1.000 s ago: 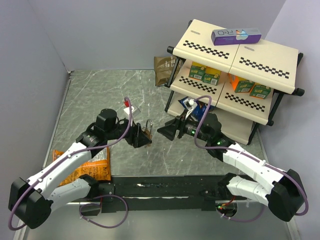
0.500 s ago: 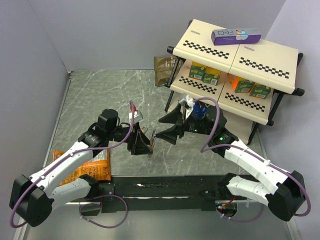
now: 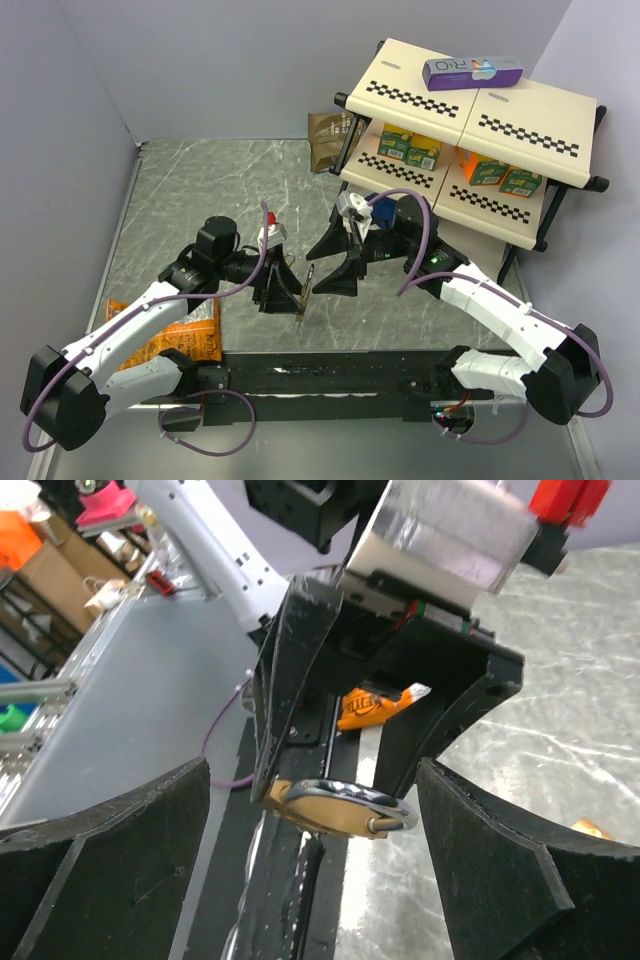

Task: Unlock with the key

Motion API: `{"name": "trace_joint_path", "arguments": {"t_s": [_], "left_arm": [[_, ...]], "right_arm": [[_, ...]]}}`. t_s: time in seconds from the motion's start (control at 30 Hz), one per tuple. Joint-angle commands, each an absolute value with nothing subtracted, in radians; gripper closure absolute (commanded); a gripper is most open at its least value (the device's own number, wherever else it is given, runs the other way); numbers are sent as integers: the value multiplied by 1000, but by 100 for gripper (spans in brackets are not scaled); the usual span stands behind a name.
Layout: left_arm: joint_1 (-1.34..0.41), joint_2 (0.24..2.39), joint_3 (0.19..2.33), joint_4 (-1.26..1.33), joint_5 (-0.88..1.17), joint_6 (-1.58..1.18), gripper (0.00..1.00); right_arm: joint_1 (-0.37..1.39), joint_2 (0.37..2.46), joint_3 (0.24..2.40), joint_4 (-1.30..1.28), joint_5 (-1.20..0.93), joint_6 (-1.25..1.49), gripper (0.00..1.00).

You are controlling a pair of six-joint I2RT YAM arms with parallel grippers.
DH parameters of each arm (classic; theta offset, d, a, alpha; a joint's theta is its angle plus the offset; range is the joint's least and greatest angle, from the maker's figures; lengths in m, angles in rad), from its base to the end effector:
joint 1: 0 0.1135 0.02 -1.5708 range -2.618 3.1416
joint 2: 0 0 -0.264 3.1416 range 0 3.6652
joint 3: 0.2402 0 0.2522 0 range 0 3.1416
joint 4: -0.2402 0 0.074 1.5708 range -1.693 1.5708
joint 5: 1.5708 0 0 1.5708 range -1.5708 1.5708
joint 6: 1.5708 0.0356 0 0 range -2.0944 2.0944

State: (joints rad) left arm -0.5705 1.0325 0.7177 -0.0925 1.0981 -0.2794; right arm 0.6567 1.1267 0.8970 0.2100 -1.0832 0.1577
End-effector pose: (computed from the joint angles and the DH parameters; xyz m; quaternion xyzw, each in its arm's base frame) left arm 0.1672 -0.1449 0.2856 0.3871 0.6636 -0.5905 0.2473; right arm 0.1783 0.1772 0.3528 -0.5008 0.5038 0.5756 0.4051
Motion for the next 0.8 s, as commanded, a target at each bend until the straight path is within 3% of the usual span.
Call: {"name": "trace_joint_path", "arguments": {"t_s": [0.0,0.23,0.67,0.77], "left_arm": [[-571,1025,736,40,1200,-301,99],[-571,1029,736,37,1193,-299,99],[-571,1022,744,3,1121,-272,99],[-571,1016,742,3,1105,-268,99]], "right_arm": [[661,1147,969,80,-1143,31,12],[661,1187,974,66,-1146,21,19],[661,1169,948,55,-1095,23,53],[661,1164,940,52,-1081,21,56]]}}
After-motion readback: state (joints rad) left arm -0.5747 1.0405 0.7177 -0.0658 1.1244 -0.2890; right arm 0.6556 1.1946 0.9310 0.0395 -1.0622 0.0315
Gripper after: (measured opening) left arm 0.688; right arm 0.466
